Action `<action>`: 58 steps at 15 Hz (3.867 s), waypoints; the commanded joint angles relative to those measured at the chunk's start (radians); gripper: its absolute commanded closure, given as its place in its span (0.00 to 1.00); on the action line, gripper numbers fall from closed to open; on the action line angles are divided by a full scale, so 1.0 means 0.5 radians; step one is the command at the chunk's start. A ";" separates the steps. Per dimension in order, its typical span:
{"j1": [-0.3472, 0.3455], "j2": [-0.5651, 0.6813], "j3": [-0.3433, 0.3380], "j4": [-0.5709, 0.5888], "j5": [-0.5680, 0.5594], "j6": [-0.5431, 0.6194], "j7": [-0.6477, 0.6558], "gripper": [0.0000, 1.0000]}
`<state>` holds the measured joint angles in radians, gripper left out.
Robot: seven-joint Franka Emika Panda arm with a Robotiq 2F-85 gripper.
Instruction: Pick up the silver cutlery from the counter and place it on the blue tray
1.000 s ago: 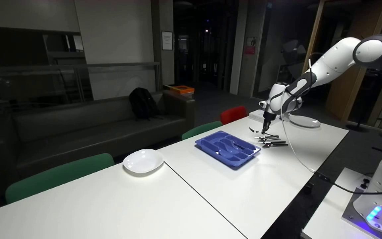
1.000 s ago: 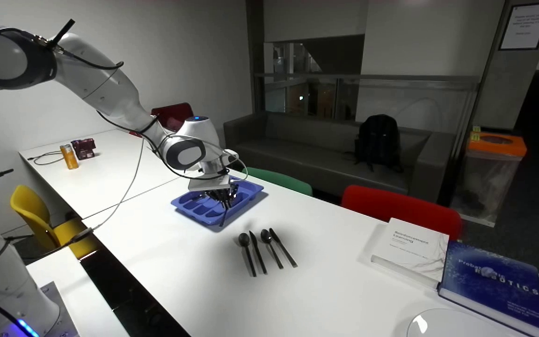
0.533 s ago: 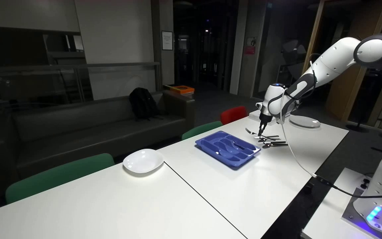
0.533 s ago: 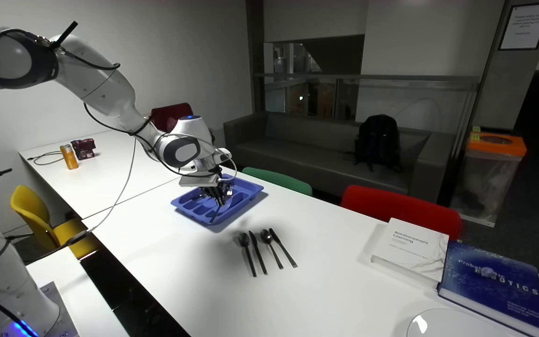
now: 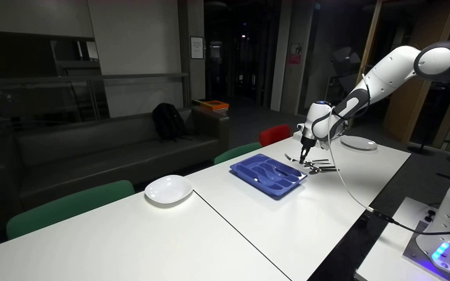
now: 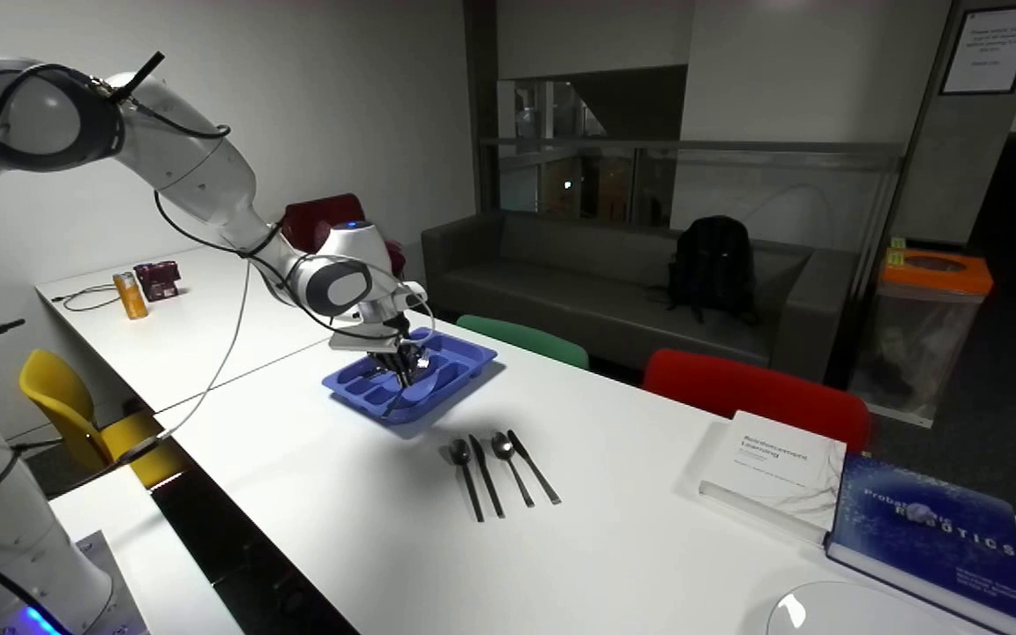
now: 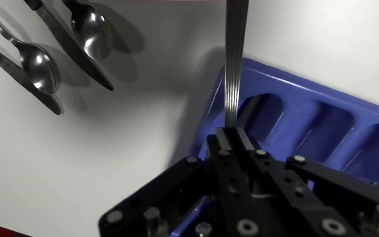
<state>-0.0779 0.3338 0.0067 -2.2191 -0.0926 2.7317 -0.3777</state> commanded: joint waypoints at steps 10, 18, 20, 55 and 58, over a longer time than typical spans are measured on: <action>0.020 0.355 -0.013 0.493 -0.053 -0.176 0.155 0.98; -0.026 0.478 0.046 0.719 0.148 -0.249 0.266 0.98; -0.025 0.495 0.042 0.747 0.177 -0.239 0.301 0.98; 0.097 0.432 0.043 0.686 0.078 -0.362 0.435 0.00; 0.061 0.288 0.068 0.592 0.066 -0.417 0.337 0.00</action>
<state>-0.0367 0.5801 0.0374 -1.8605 -0.0439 2.5763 -0.1610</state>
